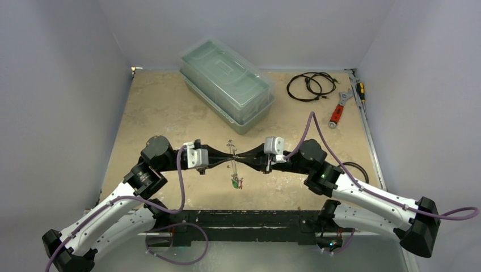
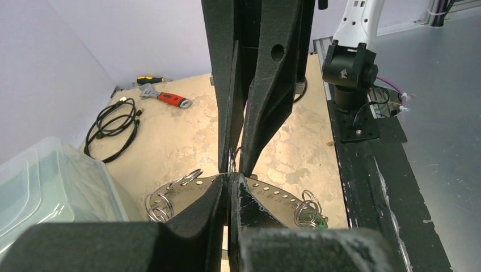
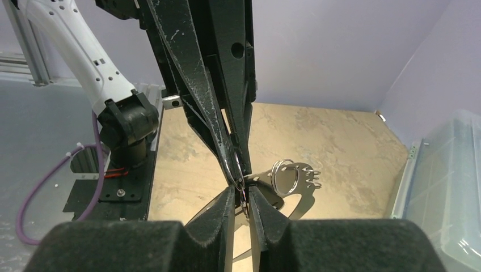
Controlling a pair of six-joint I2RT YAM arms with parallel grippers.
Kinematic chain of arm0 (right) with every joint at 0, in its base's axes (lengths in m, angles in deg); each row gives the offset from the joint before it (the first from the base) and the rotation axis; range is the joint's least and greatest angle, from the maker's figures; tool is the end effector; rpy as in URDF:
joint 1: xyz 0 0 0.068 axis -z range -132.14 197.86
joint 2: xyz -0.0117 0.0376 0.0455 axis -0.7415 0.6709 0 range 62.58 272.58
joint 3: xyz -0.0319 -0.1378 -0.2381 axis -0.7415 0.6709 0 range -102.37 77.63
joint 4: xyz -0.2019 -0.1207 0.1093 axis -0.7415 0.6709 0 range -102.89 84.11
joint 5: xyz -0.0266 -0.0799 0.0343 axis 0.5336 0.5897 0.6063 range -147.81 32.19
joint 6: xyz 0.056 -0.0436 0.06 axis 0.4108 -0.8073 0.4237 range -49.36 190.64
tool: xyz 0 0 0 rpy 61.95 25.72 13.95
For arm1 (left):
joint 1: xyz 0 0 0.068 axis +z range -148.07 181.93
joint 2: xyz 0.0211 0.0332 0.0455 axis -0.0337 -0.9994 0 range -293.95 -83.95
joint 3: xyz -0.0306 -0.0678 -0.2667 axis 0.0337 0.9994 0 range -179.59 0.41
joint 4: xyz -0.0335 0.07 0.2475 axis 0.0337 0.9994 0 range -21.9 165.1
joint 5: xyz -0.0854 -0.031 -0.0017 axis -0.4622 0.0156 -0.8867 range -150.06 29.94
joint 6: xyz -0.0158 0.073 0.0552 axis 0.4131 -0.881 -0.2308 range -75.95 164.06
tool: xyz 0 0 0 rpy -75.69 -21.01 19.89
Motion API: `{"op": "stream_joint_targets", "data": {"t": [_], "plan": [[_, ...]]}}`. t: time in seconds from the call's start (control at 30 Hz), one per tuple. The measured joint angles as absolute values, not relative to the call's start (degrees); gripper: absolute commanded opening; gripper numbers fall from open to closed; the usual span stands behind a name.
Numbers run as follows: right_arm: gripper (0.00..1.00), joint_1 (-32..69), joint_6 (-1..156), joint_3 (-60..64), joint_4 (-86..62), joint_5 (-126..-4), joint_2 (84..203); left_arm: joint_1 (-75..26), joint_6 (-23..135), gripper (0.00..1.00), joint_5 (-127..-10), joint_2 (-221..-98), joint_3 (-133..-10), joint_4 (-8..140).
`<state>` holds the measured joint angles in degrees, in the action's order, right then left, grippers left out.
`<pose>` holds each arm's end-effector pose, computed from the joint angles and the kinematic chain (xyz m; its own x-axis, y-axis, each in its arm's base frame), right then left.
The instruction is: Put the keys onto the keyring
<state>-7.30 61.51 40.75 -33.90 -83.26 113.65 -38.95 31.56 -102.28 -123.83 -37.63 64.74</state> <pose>0.1134 0.2258 0.3386 0.2233 0.0699 -0.9722 -0.9616 0.1790 -0.2080 0.1104 -0.1698 0.3412 0.2343 0.0092 -0.9721 0.9647 0.1213 0.2337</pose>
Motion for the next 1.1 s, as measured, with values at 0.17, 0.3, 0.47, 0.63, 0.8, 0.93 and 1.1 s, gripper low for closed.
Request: {"op": "stream_joint_targets", "data": {"t": [0.17, 0.3, 0.47, 0.63, 0.8, 0.93, 1.1], "plan": [[0.13, -7.32, 61.51, 40.29, -33.88, -83.94, 114.02, -38.93, 31.56, 0.0, -102.32, -123.85, -37.63, 64.74], [0.14, -7.3, 61.51, 40.24, -33.88, -84.38, 114.02, -38.93, 31.56, 0.0, -102.43, -123.87, -37.63, 64.72], [0.06, -7.3, 61.47, 40.24, -33.88, -84.44, 114.02, -38.95, 31.56, 0.0, -102.61, -123.96, -37.63, 64.72], [0.0, -7.3, 61.36, 40.24, -33.84, -84.55, 114.02, -38.91, 31.56, 0.0, -102.8, -123.98, -37.63, 64.72], [0.0, -7.23, 61.36, 40.24, -33.64, -84.55, 114.02, -38.76, 31.56, 0.1, -102.91, -124.24, -37.63, 64.7], [0.0, -7.21, 61.38, 40.2, -32.9, -84.29, 113.95, -38.67, 31.37, 0.38, -102.67, -124.5, -37.63, 64.7], [0.0, -7.25, 60.92, 37.38, -26.04, -81.38, 114.0, -38.67, 30.93, 0.51, -101.06, -123.61, -37.63, 64.79]]}}
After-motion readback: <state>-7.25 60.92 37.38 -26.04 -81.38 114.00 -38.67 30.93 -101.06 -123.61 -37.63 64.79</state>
